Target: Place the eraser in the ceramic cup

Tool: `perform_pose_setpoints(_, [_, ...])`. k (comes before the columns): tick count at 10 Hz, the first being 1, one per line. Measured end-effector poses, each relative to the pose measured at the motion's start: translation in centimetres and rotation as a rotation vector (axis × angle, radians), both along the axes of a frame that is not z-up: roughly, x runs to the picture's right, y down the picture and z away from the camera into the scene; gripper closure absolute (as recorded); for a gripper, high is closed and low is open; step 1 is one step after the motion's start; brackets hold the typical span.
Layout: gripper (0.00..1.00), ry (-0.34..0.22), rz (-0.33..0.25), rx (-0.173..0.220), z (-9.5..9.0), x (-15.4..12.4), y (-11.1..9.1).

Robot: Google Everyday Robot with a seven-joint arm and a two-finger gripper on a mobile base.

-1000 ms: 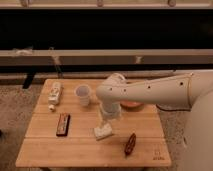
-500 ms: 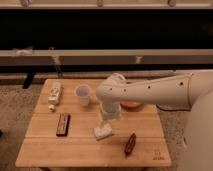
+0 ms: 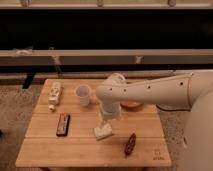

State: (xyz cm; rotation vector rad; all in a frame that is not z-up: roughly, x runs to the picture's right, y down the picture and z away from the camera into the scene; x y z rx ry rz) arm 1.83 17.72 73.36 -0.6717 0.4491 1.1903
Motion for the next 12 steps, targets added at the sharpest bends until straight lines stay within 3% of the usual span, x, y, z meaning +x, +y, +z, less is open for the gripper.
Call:
perform_pose_setpoints(5, [0.34, 0.000, -0.002, 0.000, 0.0, 0.0, 0.0])
perform_pose_setpoints(7, [0.34, -0.003, -0.027, 0.022, -0.5, -0.9, 0.0])
perform_pose_setpoints(8, [0.34, -0.005, -0.039, 0.032, -0.9, -2.0, 0.2])
perform_pose_setpoints(10, [0.34, -0.016, -0.069, 0.070, -1.7, -6.8, 0.1])
perform_pose_setpoints(12, [0.34, -0.031, -0.089, 0.080, -2.2, -12.2, 0.0])
